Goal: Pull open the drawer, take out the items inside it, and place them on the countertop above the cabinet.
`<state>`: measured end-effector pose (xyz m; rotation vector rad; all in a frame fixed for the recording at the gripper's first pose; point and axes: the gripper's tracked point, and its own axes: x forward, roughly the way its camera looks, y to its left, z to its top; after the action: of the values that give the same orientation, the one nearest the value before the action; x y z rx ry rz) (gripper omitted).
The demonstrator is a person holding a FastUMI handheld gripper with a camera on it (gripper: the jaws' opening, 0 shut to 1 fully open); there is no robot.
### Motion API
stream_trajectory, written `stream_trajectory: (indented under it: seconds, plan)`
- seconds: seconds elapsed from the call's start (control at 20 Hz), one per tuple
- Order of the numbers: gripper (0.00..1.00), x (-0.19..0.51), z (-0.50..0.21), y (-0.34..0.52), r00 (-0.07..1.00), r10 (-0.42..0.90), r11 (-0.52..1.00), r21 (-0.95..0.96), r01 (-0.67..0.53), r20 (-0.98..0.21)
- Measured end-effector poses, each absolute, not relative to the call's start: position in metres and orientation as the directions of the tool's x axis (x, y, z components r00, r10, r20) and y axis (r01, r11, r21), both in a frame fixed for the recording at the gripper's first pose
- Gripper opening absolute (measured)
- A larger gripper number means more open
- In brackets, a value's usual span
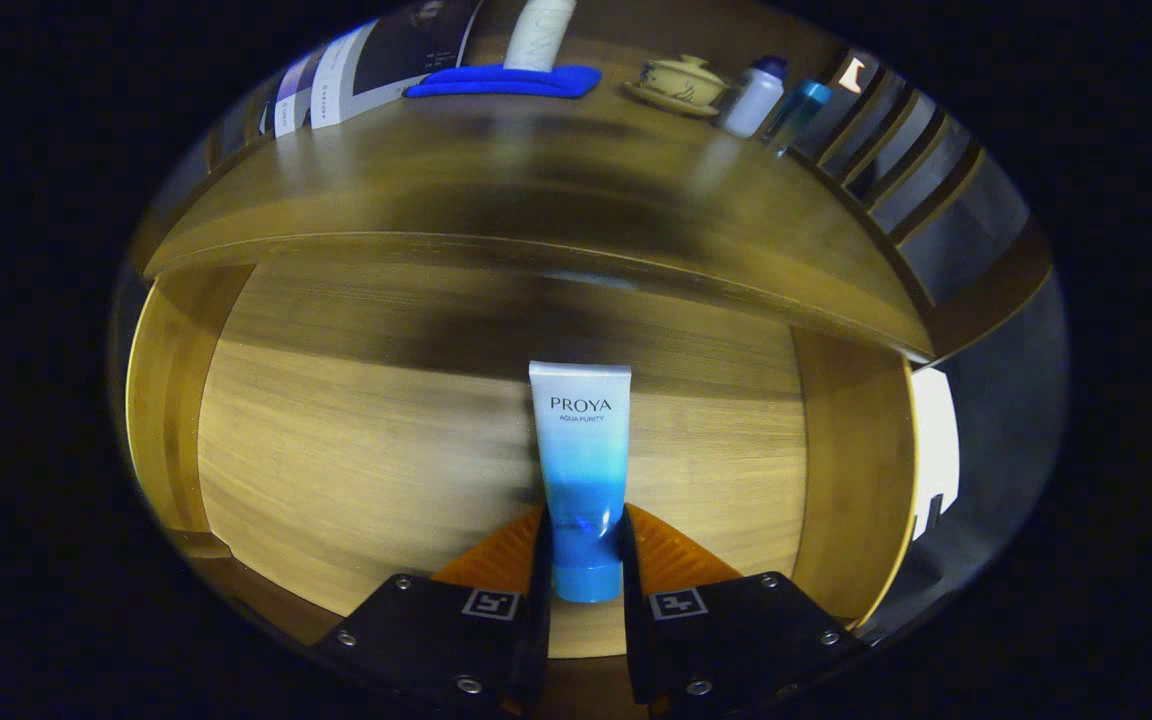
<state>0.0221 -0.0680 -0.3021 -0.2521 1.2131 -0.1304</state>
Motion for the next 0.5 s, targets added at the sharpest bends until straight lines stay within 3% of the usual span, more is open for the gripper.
stream_trajectory:
  seconds: [0.5]
  plan:
    - [0.33,-0.012,-0.236,-0.052,0.464,-0.276,0.943,-0.331,-0.04,-0.841]
